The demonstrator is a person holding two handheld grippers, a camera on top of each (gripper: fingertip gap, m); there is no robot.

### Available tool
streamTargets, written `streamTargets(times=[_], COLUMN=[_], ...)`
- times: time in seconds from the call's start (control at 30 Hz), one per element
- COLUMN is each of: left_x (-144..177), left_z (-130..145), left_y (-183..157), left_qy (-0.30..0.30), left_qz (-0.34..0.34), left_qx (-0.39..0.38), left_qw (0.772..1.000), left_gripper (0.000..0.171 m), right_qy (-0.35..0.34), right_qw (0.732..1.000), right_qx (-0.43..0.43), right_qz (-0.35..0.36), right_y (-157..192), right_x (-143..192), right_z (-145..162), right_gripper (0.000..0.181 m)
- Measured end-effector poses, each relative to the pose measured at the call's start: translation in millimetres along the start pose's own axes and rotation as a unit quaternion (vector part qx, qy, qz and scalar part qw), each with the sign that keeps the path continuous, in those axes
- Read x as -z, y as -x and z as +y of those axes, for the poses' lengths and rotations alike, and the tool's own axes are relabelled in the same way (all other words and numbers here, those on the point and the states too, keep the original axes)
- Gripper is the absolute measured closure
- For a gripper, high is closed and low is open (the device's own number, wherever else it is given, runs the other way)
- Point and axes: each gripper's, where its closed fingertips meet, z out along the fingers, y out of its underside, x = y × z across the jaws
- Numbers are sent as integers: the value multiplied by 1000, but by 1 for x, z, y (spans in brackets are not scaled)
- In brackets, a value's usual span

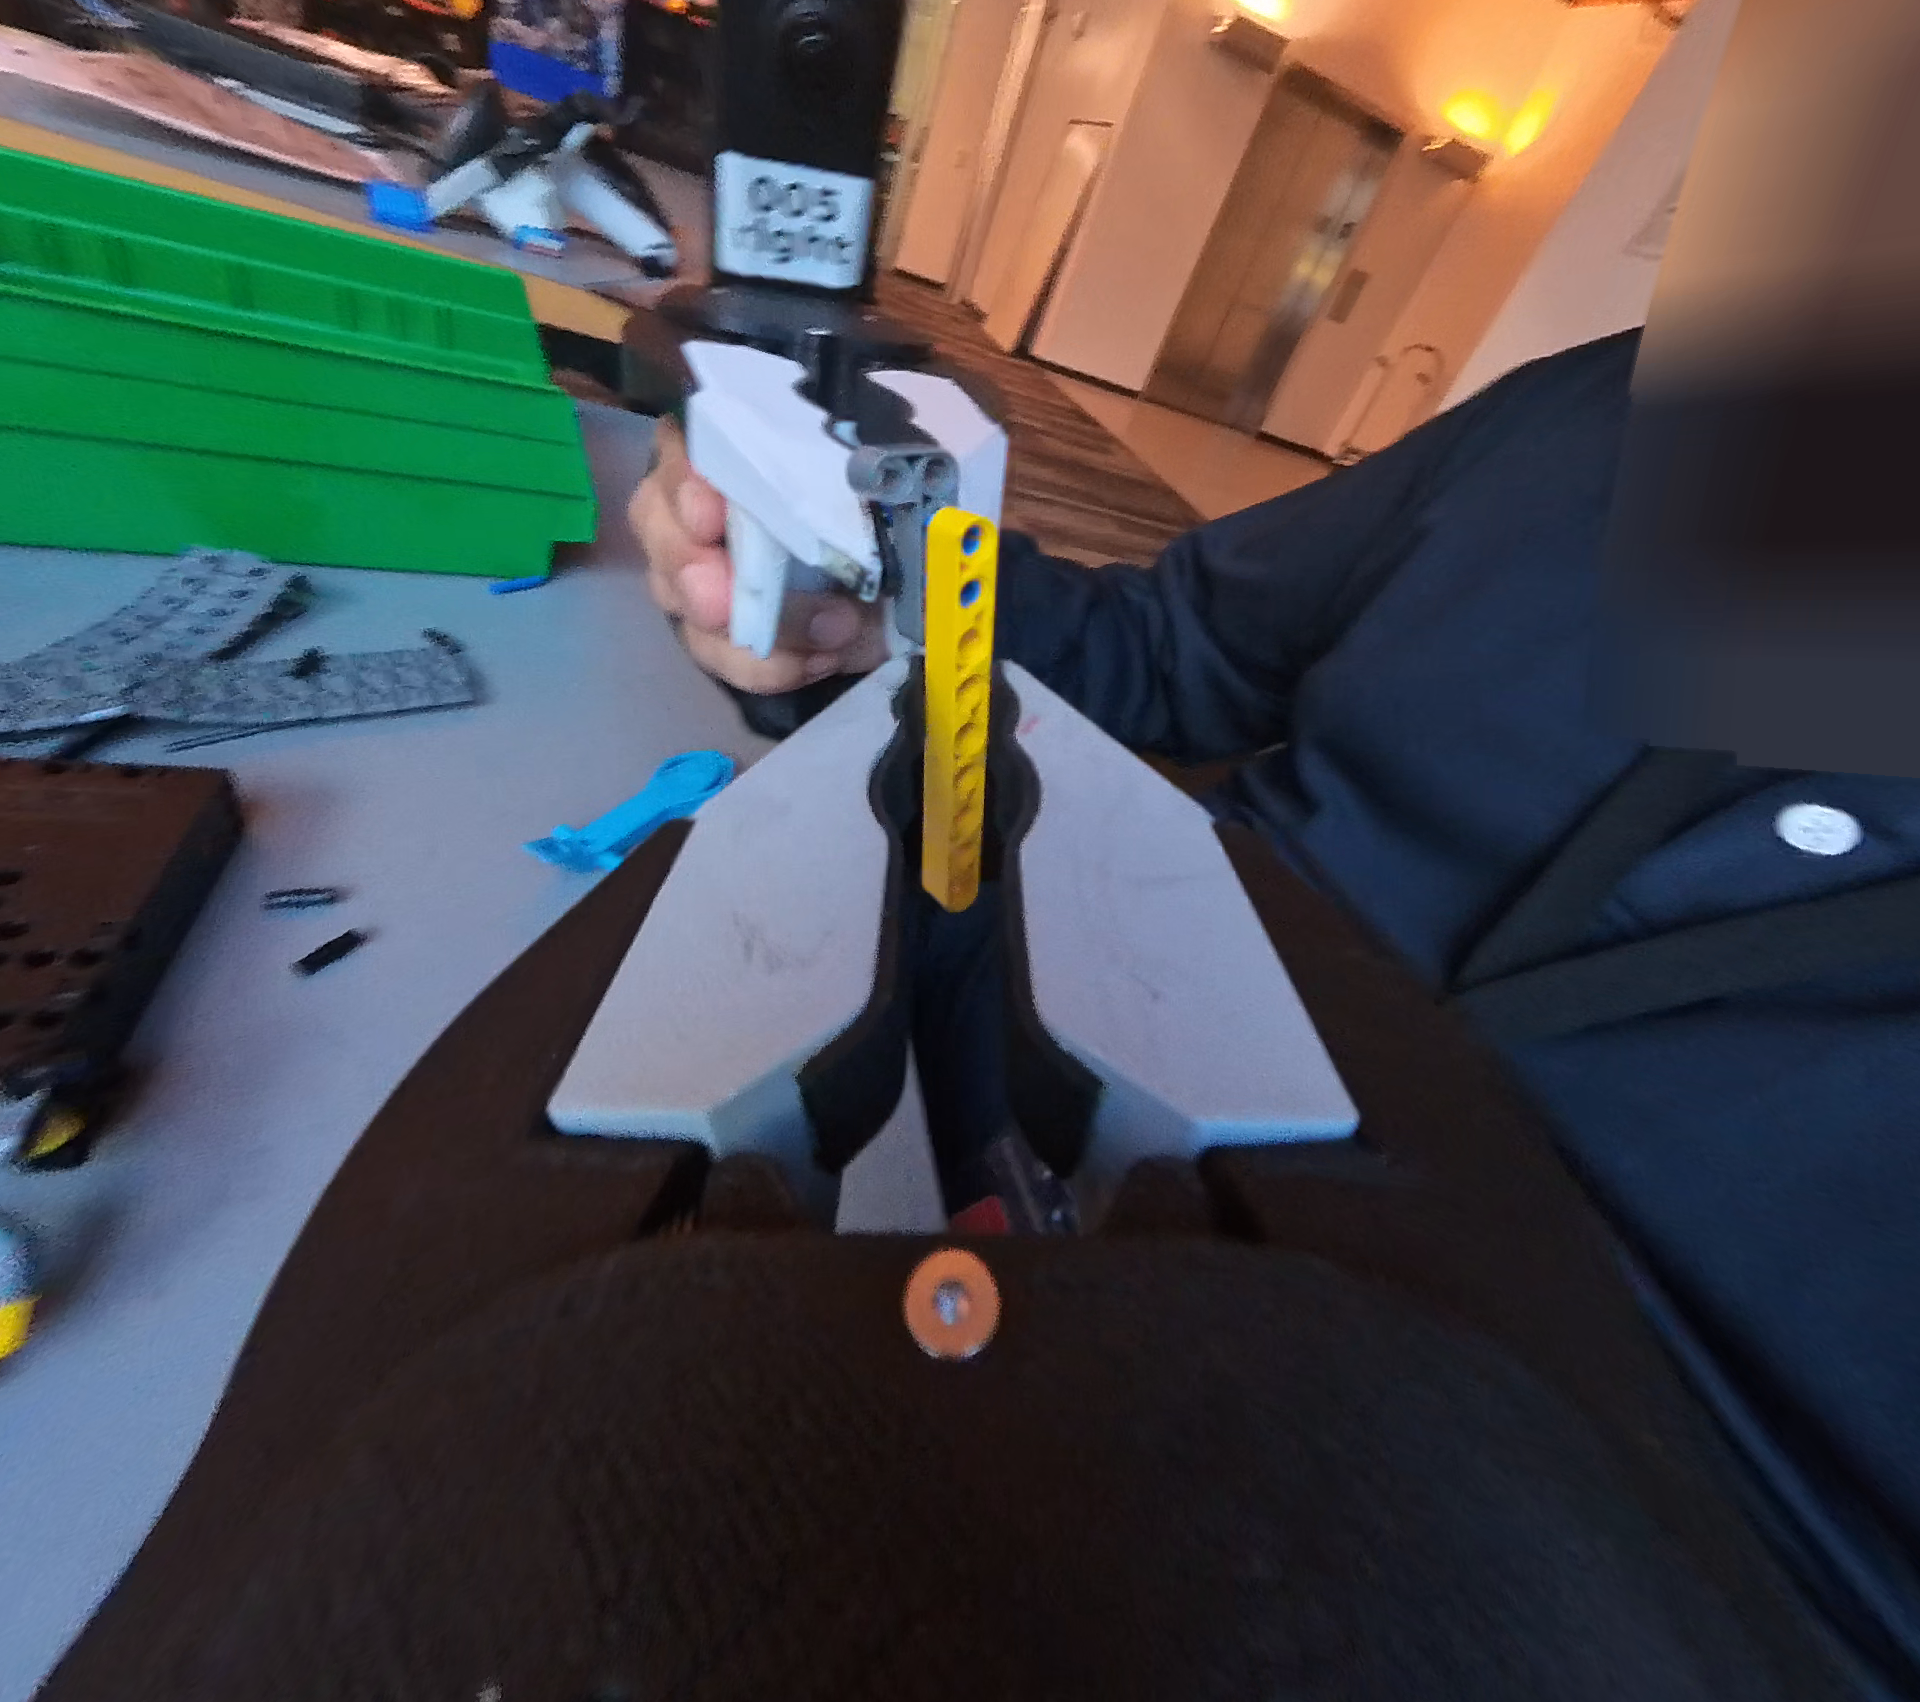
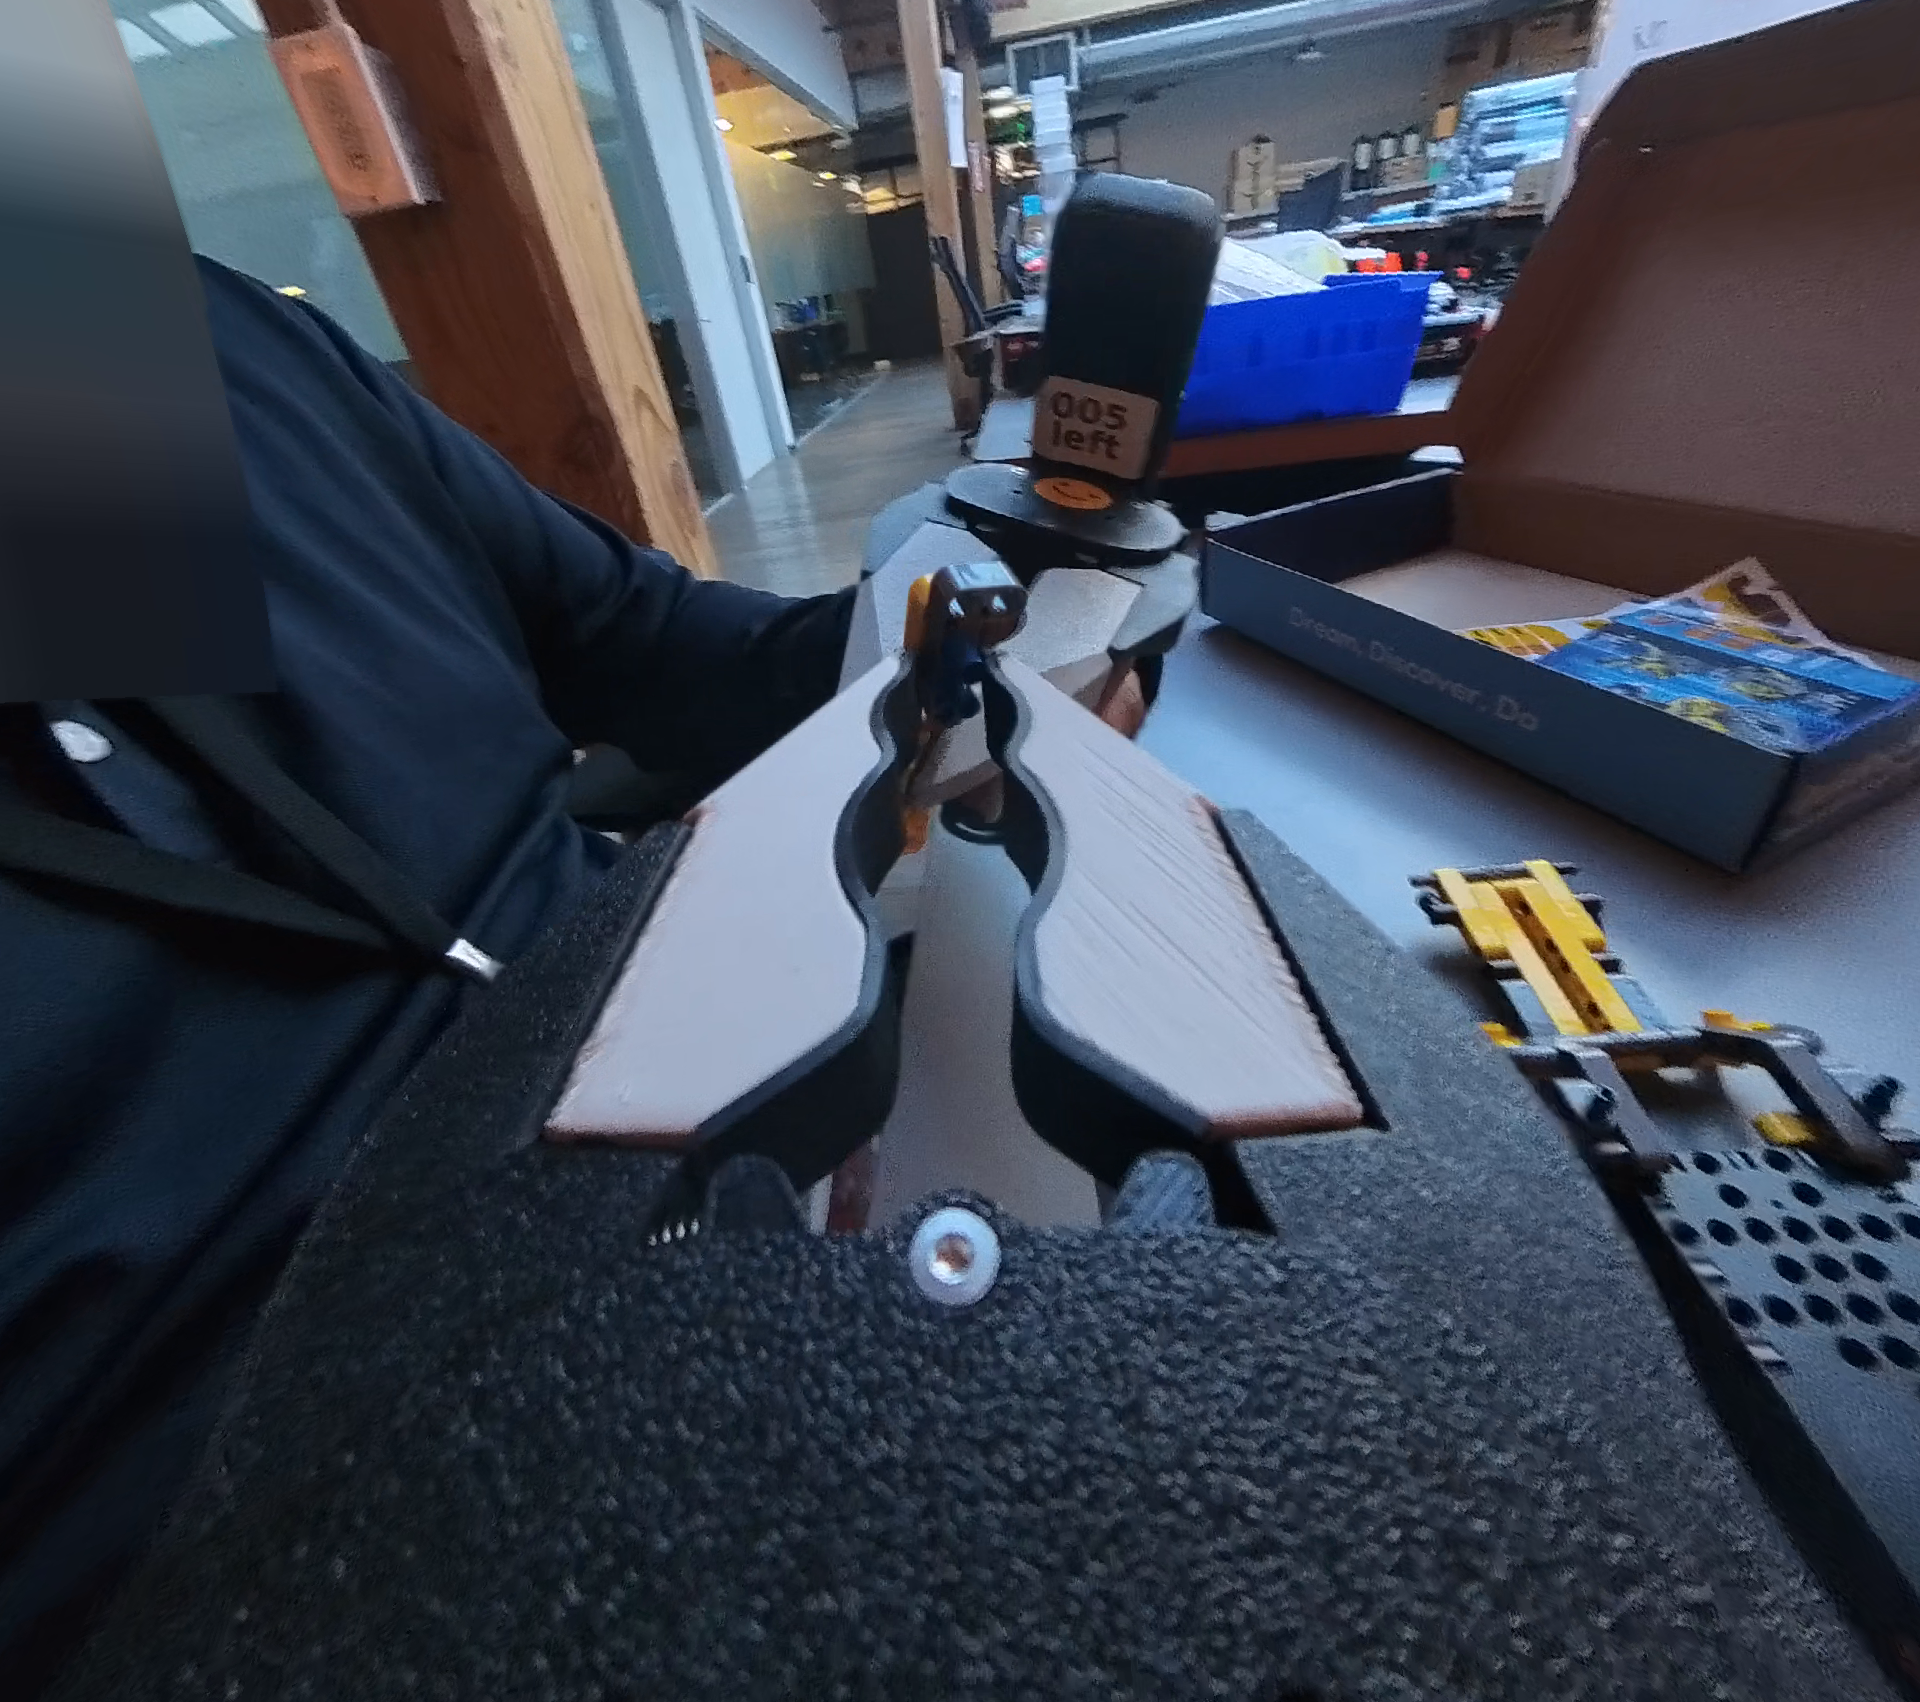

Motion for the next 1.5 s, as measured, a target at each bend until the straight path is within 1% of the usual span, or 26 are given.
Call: streamTargets(times=[0.07,0.13,0.2,0.3,0.4,0.43,0.53,0.63,0.8,0.93,1.0,1.1,1.27,1.33,1.4,1.43,1.5], left_x=[5,6,4,5,7,9,15,11,10,6,6,4,6,6,11,15,23], left_z=[1,3,10,16,19,20,30,32,36,43,47,45,46,46,43,43,47], left_y=[15,21,26,31,31,35,50,49,49,44,45,43,42,43,50,55,66], left_qy=[8,27,66,100,115,115,141,135,140,163,178,177,184,183,187,203,254], left_qz=[-51,-84,-122,-162,-153,-161,-195,-183,-174,-158,-164,-162,-161,-162,-195,-223,-281], left_qx=[-16,-45,-79,-123,-103,-92,-78,-61,-54,-70,-85,-97,-99,-99,-125,-151,-196], left_qw=[999,995,987,974,976,976,968,972,973,971,966,966,965,965,955,941,904], left_gripper=[163,161,160,166,166,166,166,166,166,166,166,166,166,166,166,166,166], right_qy=[21,28,37,55,99,125,208,245,243,229,240,251,241,238,243,252,296], right_qw=[999,998,998,997,993,989,966,949,956,963,961,957,961,960,956,951,927], right_qx=[-5,-5,-7,-12,22,38,92,125,93,79,84,99,91,101,106,107,145], right_qz=[29,47,55,48,52,68,126,153,134,117,110,108,102,103,124,140,181], right_y=[-10,-15,-17,-15,-13,-17,-32,-37,-32,-28,-26,-25,-23,-23,-29,-35,-47], right_x=[2,2,1,0,4,7,19,21,15,14,13,12,8,8,8,8,10], right_z=[4,5,8,14,21,26,43,51,55,53,57,63,63,63,64,67,78], right_gripper=[177,177,177,178,177,178,181,181,172,174,176,179,179,179,181,181,181])
